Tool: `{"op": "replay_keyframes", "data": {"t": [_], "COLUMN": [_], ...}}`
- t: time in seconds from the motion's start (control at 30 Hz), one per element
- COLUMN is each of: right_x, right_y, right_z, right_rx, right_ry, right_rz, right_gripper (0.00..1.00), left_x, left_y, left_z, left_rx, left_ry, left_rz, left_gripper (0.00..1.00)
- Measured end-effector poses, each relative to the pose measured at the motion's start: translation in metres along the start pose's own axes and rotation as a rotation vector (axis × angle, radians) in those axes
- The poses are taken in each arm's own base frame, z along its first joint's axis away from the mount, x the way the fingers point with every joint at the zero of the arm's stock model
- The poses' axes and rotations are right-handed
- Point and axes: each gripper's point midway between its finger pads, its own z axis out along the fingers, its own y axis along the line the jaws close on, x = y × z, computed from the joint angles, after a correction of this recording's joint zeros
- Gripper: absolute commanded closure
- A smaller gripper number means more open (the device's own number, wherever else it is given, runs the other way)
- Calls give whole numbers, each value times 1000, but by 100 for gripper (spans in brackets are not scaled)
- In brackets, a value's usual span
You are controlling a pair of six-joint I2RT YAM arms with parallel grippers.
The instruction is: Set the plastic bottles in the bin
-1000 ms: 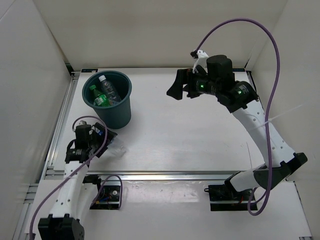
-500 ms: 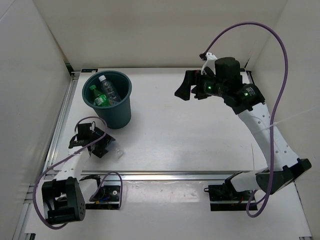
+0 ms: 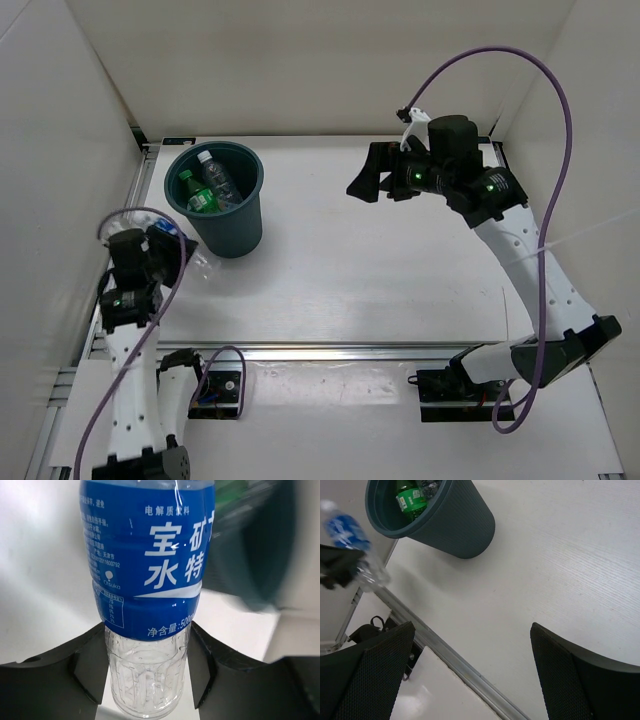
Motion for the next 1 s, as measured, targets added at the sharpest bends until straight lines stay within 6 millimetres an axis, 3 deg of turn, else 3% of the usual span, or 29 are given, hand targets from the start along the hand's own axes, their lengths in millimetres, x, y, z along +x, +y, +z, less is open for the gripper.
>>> {"op": "replay_keyframes", "data": {"t": [0.17, 0.27, 0.37, 0.47, 0.57, 0.63, 0.67, 0.73, 0.8, 0.9, 1.0], "right_x": [3, 6, 8, 8, 7, 6, 4, 2, 1, 2, 1], "right_y": [1, 1, 0, -1, -3, -6, -8, -13, -19, -34, -51], "right_z": [5, 10, 13, 15, 15, 13, 12, 9, 4, -3, -5], "right_rx": [-15, -22, -21, -21, -17, -11, -5, 12, 35, 82, 121], "right_ry": [22, 37, 47, 52, 50, 44, 38, 26, 18, 37, 56], "right_rz": [21, 29, 35, 40, 43, 46, 48, 52, 64, 113, 175], "right_gripper": [0, 0, 0, 0, 0, 0, 0, 0, 0, 0, 0], "left_x": [-91, -126, -155, -167, -155, -137, -129, -120, -116, -121, -128], "left_y": [-88, -124, -152, -169, -173, -170, -169, -170, -169, -155, -134], "left_z": [-105, -132, -111, -56, 9, 39, 48, 51, 38, 0, -53], "left_rx": [194, 251, 238, 175, 99, 54, 38, 29, 37, 46, 67], "left_ry": [-336, -435, -449, -392, -287, -223, -201, -186, -210, -293, -419], "left_rz": [95, 142, 191, 250, 315, 361, 382, 404, 416, 397, 355], "left_gripper": [41, 40, 36, 30, 26, 0, 0, 0, 0, 0, 0]}}
